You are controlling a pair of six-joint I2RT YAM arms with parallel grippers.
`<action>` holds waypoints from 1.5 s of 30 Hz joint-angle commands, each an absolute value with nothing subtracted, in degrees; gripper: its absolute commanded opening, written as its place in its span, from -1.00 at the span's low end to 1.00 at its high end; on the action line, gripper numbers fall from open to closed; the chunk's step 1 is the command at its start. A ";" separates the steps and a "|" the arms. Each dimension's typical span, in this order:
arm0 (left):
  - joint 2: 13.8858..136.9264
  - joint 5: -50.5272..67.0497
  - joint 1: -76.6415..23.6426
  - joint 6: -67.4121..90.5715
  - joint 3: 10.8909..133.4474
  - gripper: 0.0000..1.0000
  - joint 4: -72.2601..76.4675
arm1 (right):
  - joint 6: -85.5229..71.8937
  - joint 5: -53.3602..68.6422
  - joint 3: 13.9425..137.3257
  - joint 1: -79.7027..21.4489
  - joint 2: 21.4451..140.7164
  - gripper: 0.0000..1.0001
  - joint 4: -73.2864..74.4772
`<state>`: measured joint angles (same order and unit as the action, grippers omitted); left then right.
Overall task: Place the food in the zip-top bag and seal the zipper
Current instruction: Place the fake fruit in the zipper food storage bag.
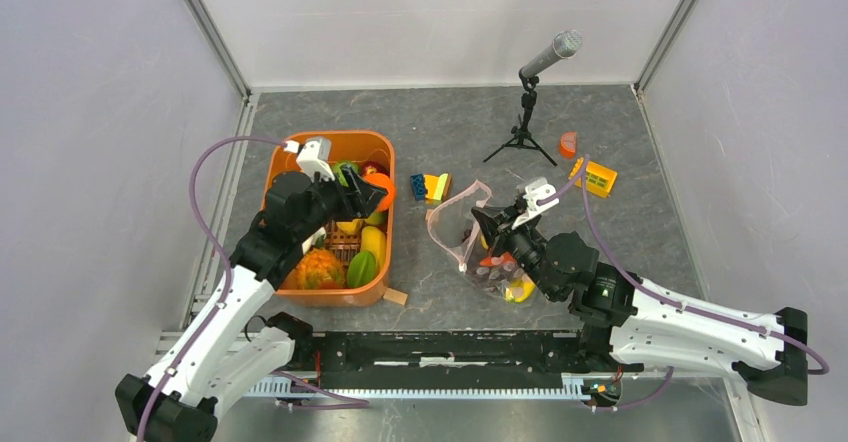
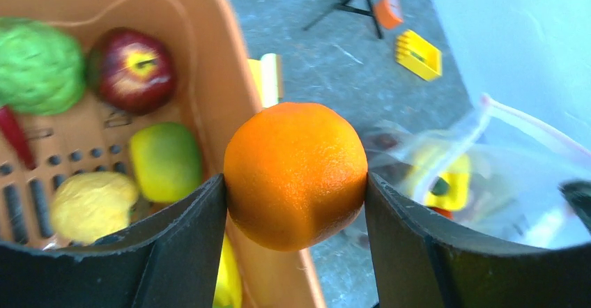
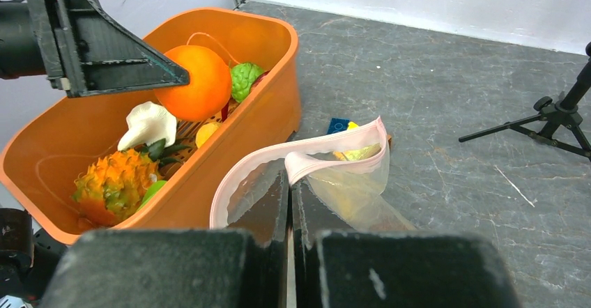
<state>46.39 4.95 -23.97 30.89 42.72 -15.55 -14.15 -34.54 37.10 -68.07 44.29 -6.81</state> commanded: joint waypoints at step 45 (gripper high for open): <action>64.69 16.70 -48.50 22.74 55.78 0.61 -7.76 | -15.69 -33.20 35.16 -67.76 40.98 -0.95 -11.90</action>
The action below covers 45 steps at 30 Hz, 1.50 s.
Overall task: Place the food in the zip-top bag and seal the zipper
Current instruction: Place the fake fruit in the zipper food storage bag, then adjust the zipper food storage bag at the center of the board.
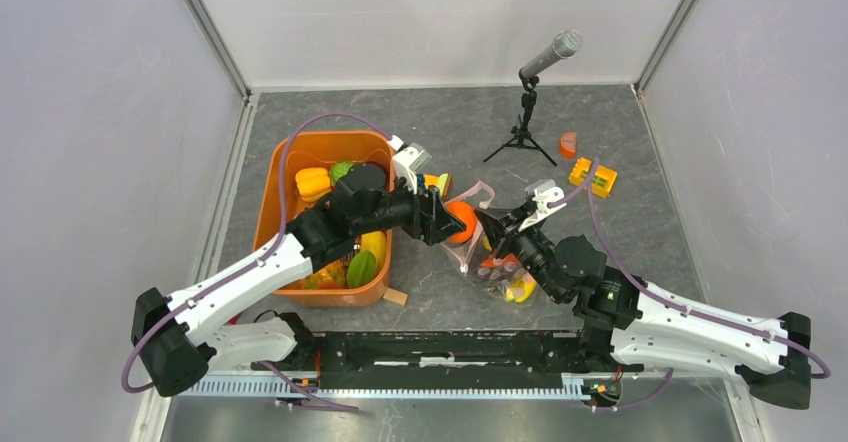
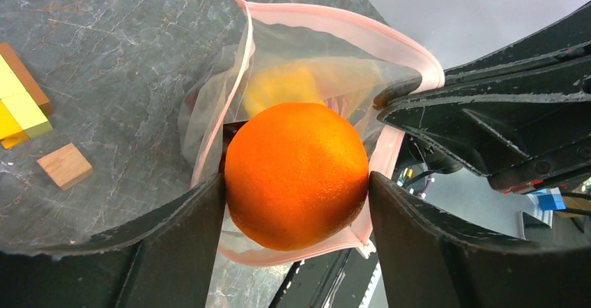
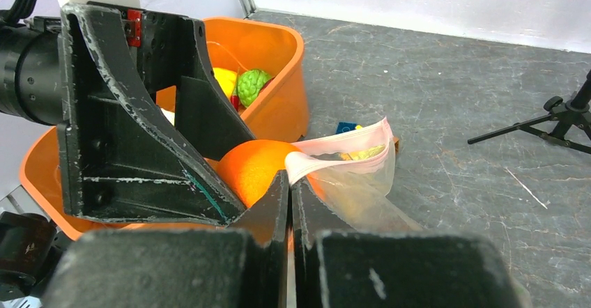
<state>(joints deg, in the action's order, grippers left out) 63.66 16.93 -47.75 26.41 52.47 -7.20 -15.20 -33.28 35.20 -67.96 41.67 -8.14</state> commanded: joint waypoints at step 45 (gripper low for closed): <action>69.88 7.20 -48.69 24.62 58.71 -0.45 -17.47 | -13.49 -30.74 34.84 -67.70 38.51 -0.93 -11.86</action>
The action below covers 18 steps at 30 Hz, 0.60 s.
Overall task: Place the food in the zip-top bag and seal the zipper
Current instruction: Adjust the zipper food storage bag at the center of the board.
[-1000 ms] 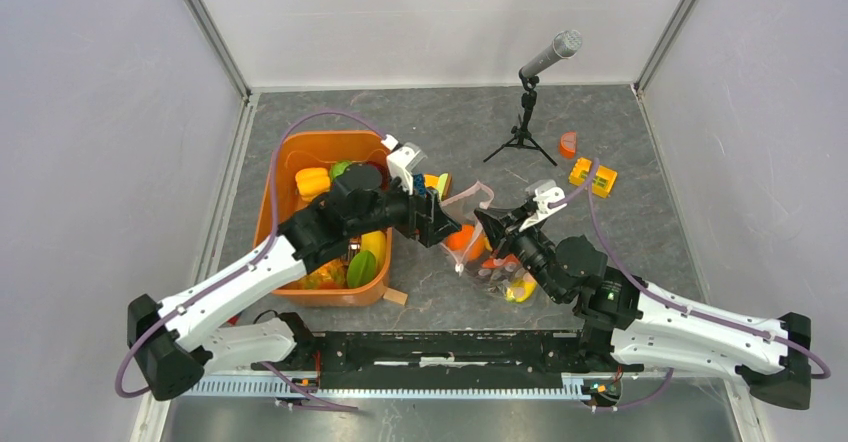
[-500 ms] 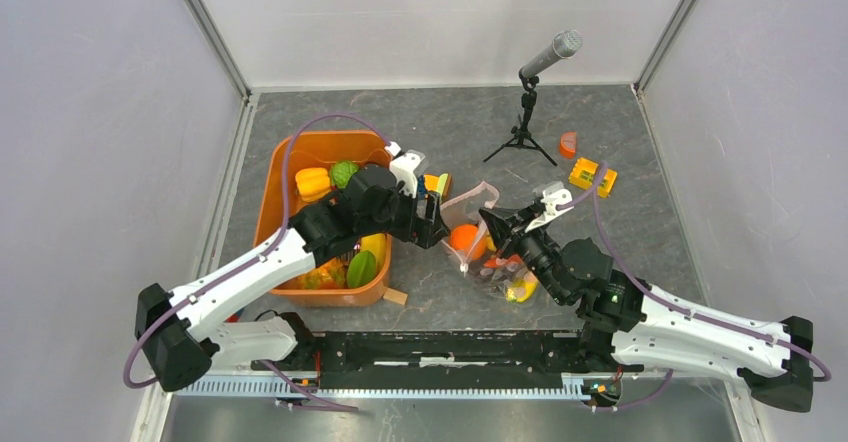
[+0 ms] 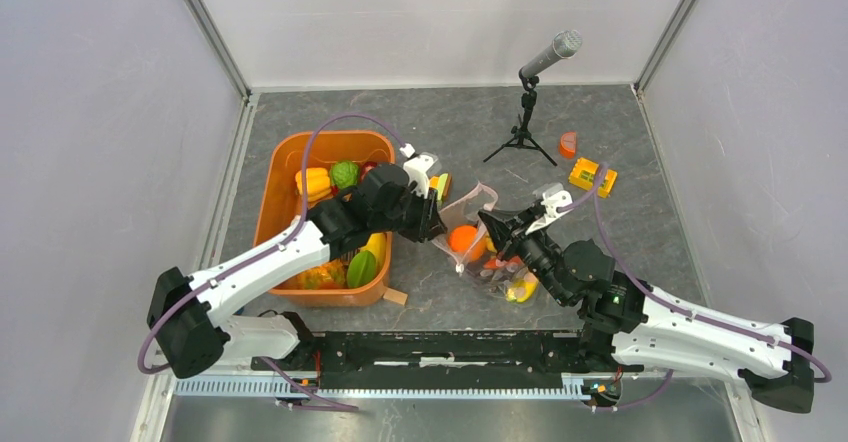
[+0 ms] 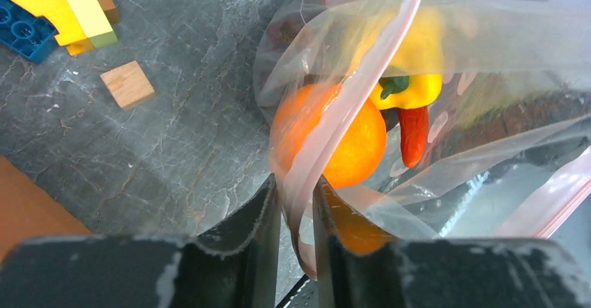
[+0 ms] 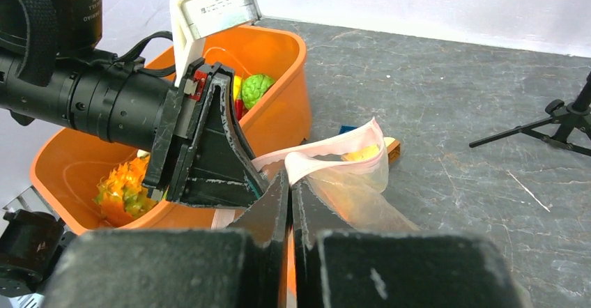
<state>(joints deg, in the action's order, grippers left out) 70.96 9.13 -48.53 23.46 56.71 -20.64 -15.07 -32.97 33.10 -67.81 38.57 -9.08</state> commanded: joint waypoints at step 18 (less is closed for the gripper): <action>63.95 -7.51 -48.43 23.04 59.93 -0.96 -19.07 | -12.57 -21.79 41.39 -67.67 45.45 -0.94 -16.04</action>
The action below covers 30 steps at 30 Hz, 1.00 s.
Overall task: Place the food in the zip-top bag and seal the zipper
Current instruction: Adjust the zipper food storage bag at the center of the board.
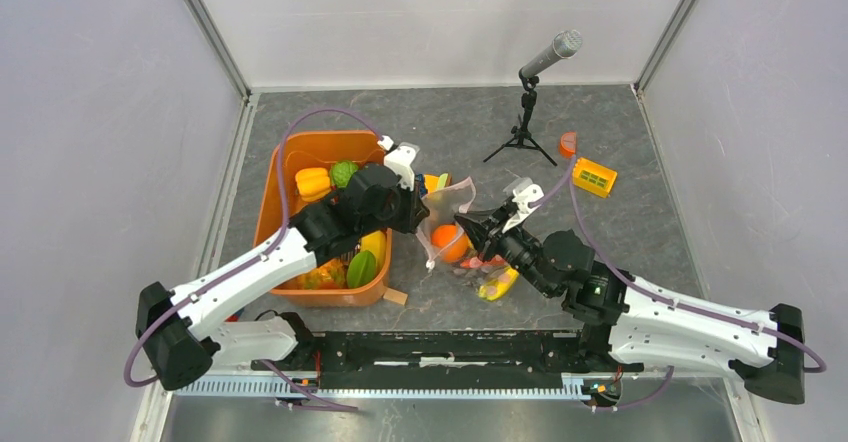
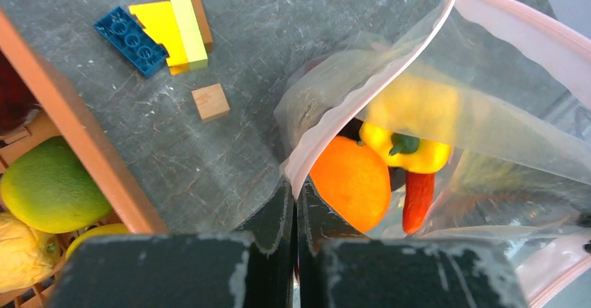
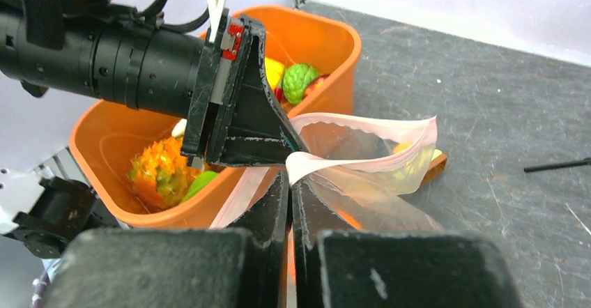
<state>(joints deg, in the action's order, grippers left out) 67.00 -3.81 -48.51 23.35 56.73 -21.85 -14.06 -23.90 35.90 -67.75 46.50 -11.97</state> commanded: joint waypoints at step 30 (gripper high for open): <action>59.74 4.29 -48.16 38.94 49.98 -0.27 -9.43 | -4.21 -28.56 55.42 -67.49 56.35 -0.98 -0.16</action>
<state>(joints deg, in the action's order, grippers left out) 66.67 9.17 -48.14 32.05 56.34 -13.10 -4.54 -35.31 49.52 -67.46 48.40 -2.66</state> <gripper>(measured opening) 0.161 0.026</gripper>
